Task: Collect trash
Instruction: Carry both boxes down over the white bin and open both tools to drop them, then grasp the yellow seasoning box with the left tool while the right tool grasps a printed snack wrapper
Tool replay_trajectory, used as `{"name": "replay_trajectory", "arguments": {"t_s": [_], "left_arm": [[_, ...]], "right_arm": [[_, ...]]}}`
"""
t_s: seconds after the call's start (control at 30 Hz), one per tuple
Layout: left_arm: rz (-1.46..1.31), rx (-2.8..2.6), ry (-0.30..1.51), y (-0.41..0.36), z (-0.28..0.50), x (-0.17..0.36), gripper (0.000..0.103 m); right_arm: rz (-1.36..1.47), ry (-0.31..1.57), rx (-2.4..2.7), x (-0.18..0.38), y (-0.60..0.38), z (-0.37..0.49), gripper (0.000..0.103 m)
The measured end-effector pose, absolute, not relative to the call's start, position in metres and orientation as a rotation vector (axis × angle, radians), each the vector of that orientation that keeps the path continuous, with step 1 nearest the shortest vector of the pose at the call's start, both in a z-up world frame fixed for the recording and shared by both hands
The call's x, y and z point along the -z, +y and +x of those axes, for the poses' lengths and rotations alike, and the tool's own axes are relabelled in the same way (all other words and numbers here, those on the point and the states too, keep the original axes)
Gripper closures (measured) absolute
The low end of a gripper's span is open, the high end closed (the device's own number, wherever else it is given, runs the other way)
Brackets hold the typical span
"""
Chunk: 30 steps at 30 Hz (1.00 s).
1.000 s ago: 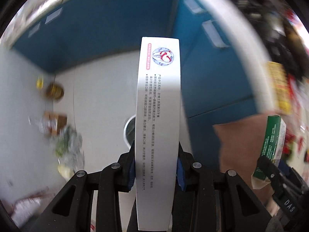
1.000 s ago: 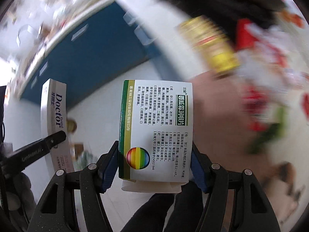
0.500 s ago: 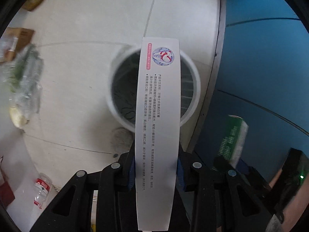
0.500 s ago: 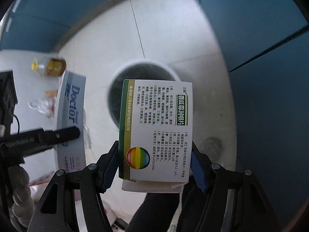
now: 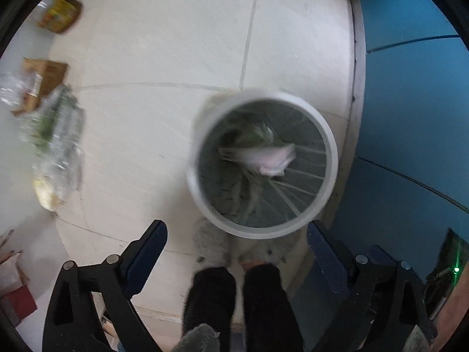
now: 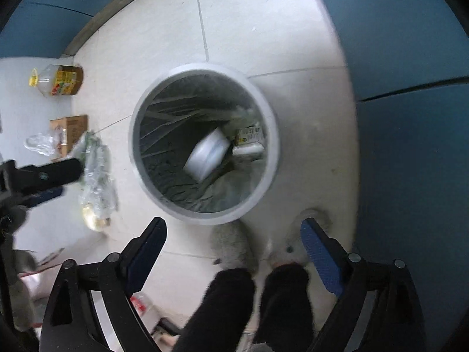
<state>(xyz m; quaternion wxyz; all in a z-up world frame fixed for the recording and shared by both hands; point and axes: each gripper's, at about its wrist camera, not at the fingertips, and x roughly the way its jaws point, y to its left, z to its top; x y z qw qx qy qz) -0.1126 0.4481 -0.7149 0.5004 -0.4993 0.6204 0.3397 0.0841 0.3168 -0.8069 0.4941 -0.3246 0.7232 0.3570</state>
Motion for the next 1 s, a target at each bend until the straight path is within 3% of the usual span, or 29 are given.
{"name": "replay_trajectory", "arguments": {"t_s": [0.13,0.33,0.67,1.0], "left_arm": [[-1.038,-0.944,1.514,0.446,-0.115,0.666,0.006],[-0.839,-1.053,1.457,0.424,-0.126,0.572,0.006],[-0.749,-1.019,1.365,0.381,-0.133,0.437,0.006],[-0.746,-0.979,1.308,0.347,-0.156,0.345,0.006]], "right_arm": [[-0.846,1.649,-0.849,0.77,0.316,0.077,0.001],[-0.87,1.506,-0.842,0.674,0.316,0.071,0.001],[-0.804,1.369,-0.887,0.493,0.301,0.042,0.001],[-0.732,1.304,-0.943,0.352,0.26,0.022,0.001]]}}
